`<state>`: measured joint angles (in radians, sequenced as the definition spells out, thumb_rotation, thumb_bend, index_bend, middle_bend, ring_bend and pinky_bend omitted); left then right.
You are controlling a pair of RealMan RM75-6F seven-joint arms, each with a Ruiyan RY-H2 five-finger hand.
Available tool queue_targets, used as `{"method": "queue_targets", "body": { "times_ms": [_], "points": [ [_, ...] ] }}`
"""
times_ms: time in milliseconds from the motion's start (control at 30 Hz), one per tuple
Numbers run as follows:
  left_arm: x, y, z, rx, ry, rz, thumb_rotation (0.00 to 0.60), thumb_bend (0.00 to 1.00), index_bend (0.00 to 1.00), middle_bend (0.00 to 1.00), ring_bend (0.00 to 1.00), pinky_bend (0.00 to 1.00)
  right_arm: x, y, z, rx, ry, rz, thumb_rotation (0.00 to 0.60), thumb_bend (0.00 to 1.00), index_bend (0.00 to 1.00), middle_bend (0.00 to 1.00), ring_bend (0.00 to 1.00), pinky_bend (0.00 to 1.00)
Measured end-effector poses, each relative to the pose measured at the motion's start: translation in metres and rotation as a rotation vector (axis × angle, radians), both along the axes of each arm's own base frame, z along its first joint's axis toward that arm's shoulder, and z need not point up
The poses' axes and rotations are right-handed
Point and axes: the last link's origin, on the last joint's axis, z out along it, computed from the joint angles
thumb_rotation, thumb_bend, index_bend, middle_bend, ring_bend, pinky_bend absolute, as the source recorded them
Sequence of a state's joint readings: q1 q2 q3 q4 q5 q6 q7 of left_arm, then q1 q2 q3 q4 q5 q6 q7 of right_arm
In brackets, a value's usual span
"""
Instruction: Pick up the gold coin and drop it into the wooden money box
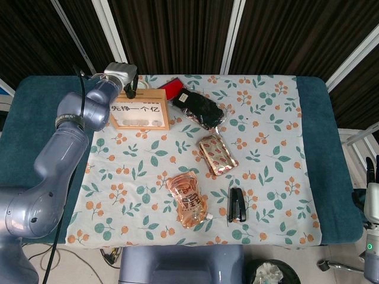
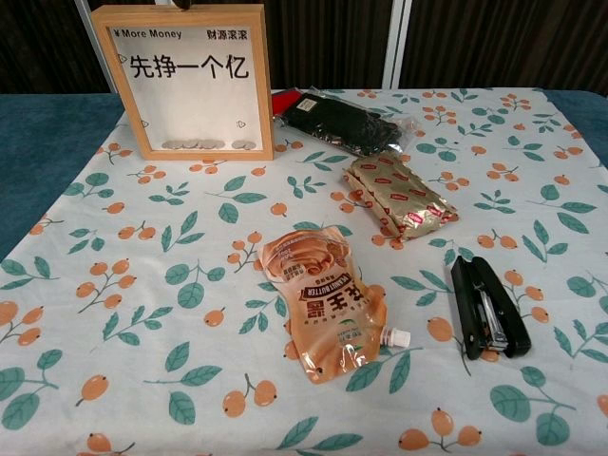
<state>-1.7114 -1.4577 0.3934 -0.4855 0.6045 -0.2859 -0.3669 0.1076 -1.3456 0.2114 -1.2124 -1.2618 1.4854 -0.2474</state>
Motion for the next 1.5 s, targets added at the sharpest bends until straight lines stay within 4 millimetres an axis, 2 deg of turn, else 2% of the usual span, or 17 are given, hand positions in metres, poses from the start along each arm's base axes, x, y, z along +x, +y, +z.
{"method": "queue_targets", "body": {
  "times_ms": [933, 1167, 1500],
  "points": [
    [0.009, -0.001, -0.004, -0.006, 0.023, -0.018, 0.6, 0.57, 0.54, 0.04, 0.0, 0.0, 0.001, 0.0, 0.005, -0.031, -0.005, -0.003, 0.6, 0.3, 0.0, 0.0, 0.0, 0.0],
    [0.011, -0.002, -0.003, -0.008, 0.035, -0.019, 0.6, 0.55, 0.45, 0.02, 0.0, 0.0, 0.001, 0.0, 0.005, -0.031, -0.005, -0.006, 0.6, 0.3, 0.0, 0.0, 0.0, 0.0],
    [0.014, -0.002, -0.002, -0.007, 0.018, -0.041, 0.6, 0.52, 0.39, 0.0, 0.0, 0.0, 0.001, 0.0, 0.006, -0.037, -0.006, -0.009, 0.6, 0.3, 0.0, 0.0, 0.0, 0.0]
  ]
}}
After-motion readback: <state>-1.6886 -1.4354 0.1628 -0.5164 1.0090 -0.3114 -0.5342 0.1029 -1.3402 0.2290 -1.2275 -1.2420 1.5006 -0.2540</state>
